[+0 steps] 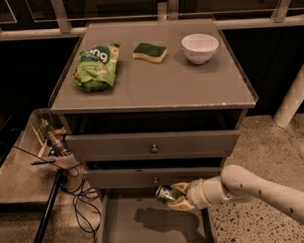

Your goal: Place green can into bottom drawer

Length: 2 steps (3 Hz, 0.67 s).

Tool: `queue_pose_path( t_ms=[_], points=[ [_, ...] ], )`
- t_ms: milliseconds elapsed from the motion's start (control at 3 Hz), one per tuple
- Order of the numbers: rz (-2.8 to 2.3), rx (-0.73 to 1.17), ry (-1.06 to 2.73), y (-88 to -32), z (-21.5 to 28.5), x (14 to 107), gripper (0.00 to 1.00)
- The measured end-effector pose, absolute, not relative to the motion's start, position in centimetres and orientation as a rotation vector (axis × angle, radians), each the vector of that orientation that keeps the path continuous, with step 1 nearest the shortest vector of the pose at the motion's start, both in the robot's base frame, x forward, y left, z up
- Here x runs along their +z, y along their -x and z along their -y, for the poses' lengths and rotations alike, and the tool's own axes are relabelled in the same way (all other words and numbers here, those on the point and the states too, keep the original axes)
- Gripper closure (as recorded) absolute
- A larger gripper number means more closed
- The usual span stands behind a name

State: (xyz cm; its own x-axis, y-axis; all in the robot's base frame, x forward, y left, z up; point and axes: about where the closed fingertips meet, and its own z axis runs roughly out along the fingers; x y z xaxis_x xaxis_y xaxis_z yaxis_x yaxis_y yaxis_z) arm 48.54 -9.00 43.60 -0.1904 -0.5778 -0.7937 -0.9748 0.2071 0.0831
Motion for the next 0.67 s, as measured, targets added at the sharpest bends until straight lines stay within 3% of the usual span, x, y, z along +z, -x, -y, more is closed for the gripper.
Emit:
queue_pose_path(
  t_ms=[667],
  points=[
    [-1.876,0.826,1.448,-48.4,8.7,42.2,1.0]
  ],
)
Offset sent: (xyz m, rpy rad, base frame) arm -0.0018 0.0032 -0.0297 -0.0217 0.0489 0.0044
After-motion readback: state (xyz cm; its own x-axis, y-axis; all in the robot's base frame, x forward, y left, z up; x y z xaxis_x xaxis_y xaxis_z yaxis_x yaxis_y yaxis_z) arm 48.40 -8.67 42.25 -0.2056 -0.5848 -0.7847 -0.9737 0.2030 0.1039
